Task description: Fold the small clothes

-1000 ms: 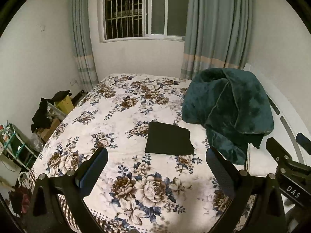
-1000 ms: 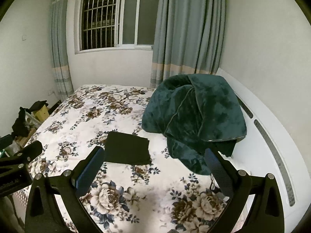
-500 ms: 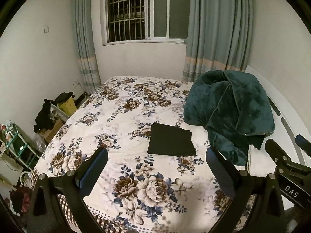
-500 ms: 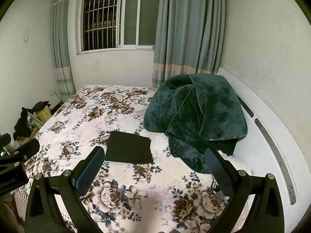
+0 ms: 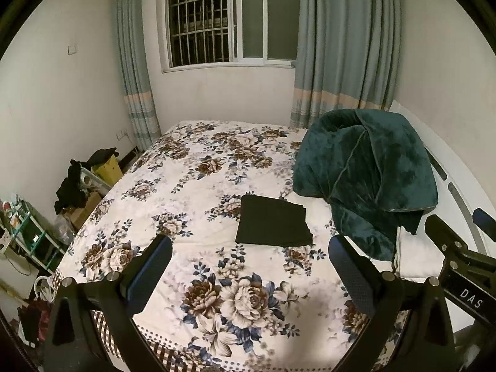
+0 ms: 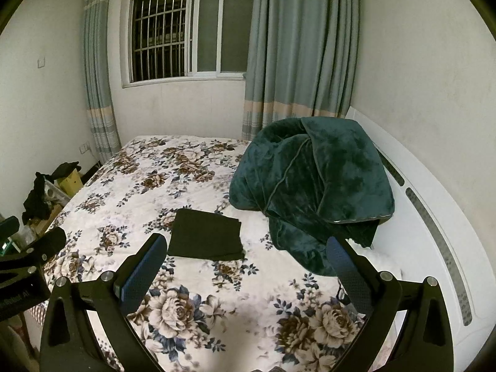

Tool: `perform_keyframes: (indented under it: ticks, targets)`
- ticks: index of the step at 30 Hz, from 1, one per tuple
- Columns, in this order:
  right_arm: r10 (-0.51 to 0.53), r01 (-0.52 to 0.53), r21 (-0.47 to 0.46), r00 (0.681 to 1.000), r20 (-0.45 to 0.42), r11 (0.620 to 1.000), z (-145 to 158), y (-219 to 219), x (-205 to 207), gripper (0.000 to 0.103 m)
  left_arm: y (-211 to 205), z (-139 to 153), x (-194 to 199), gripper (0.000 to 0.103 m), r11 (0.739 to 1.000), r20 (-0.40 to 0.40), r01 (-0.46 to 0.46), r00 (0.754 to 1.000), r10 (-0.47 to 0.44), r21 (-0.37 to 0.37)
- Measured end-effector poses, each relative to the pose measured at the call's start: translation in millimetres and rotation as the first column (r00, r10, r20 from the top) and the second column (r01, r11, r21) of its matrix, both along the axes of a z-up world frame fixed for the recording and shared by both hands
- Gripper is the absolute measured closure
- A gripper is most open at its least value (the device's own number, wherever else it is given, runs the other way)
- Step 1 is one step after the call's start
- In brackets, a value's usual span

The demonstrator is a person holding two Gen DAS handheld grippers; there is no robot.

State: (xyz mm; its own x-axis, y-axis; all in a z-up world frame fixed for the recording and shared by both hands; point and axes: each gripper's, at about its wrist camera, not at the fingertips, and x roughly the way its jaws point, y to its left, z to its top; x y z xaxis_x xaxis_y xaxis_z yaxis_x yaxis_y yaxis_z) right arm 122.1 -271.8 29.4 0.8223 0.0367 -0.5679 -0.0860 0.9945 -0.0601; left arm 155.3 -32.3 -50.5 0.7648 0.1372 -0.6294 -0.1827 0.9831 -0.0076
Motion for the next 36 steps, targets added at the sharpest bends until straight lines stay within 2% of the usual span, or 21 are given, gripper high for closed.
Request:
perform_keyframes:
  ticks: [36]
  targets:
    - [0.0, 0.0, 0.006, 1.0, -0.005, 1.0, -0.8, 0.4, -3.5, 0.0, 3.0, 1.2, -0.4, 0.0, 1.0, -0.003, 0.011, 1.0, -0.011, 0.004]
